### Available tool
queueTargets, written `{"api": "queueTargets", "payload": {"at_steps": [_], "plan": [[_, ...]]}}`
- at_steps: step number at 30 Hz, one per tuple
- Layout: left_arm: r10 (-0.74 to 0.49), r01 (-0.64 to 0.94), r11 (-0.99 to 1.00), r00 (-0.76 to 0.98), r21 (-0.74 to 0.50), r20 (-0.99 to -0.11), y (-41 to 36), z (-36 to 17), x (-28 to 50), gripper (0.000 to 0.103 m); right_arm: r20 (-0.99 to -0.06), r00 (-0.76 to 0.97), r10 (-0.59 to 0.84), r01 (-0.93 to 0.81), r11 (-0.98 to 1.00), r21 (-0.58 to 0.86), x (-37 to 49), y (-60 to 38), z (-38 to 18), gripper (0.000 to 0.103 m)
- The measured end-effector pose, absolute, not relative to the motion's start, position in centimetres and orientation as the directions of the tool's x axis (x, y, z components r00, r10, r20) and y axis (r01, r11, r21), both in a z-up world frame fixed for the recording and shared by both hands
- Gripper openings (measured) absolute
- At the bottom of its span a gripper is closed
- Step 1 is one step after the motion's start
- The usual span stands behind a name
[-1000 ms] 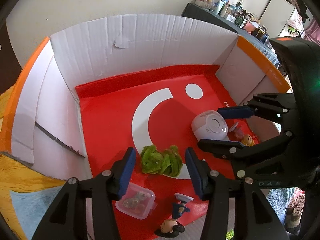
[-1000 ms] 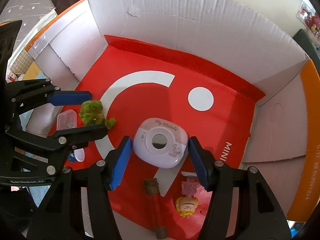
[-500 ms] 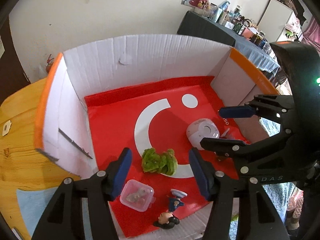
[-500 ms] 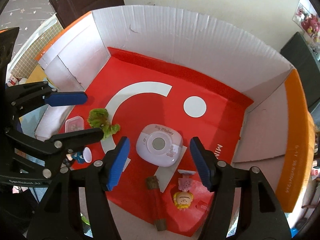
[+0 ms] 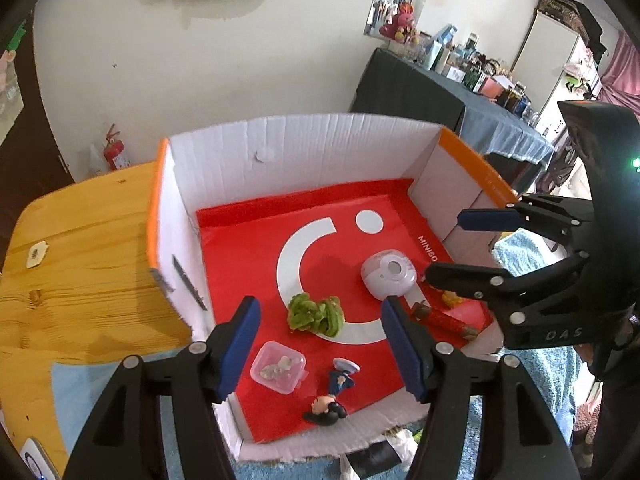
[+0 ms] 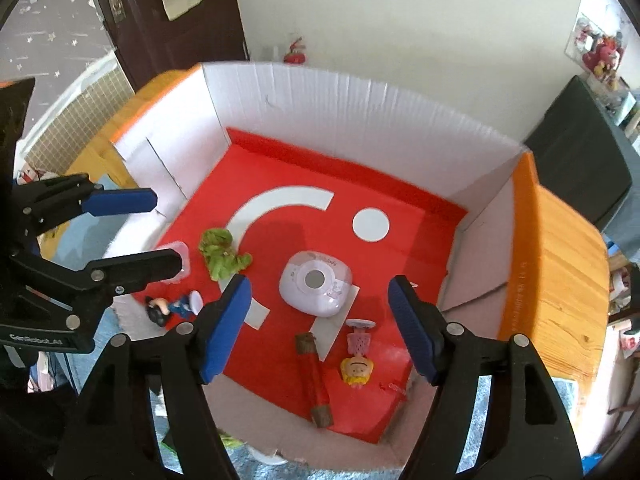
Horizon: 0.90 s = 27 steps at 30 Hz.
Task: Organize objects
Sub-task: 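Withdraw both tools from the box back over the towel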
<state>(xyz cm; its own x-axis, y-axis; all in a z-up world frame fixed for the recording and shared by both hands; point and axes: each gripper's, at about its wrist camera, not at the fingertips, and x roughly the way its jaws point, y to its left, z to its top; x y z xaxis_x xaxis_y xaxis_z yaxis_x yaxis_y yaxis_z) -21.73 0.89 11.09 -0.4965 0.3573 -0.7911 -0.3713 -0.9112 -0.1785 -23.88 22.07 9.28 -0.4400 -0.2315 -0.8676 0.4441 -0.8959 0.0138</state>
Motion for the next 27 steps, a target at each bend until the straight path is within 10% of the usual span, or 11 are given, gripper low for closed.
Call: {"api": "queueTargets", "payload": {"at_steps": [27], "plan": [[0.373,-0.358,-0.920,-0.677,-0.159,-0.634,-0.7,16.8,-9.9,0.095,-0.662,-0.705,-0.254,0.370,-0.928,-0.038,-11.0,21.3,14.9,0.094]]}}
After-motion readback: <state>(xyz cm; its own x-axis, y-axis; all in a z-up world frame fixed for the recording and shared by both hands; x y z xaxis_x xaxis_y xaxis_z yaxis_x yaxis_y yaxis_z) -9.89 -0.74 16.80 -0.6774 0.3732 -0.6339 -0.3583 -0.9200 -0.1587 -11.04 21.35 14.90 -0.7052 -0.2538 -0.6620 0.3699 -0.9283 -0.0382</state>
